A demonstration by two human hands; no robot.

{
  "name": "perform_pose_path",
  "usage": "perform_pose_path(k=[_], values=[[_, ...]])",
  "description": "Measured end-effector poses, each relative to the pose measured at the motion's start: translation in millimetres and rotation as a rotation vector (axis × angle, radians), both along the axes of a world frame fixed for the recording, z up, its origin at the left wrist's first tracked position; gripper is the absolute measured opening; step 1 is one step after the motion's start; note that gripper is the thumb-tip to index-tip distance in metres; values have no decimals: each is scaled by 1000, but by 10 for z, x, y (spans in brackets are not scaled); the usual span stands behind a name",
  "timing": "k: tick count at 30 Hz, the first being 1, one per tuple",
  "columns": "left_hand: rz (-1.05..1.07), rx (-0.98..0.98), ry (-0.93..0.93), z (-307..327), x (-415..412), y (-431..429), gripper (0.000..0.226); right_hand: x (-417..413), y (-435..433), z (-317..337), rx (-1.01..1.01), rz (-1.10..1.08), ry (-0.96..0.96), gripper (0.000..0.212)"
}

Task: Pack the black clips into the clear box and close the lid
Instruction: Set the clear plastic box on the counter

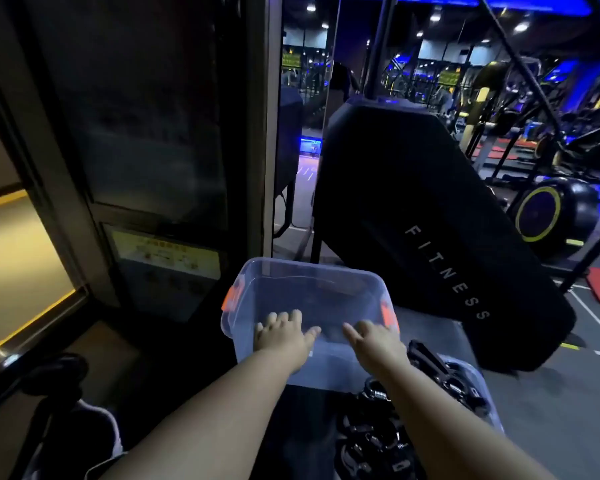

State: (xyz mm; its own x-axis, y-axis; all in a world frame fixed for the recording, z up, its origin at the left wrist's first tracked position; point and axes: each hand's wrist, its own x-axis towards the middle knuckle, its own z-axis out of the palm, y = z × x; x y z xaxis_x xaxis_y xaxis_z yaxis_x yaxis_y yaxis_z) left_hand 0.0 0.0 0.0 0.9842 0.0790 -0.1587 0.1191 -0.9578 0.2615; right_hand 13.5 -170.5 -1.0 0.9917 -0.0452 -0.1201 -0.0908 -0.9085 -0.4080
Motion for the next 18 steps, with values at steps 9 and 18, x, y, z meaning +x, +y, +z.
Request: perform_pose_path(k=[9,18], values=[[-115,111,-121,-854,207,133,50,107,-56,-913,-178,-69,-108,47],[-182,103,-584,-1284,325,233,41,214,-41,-1387,-86,-130,-561,59]])
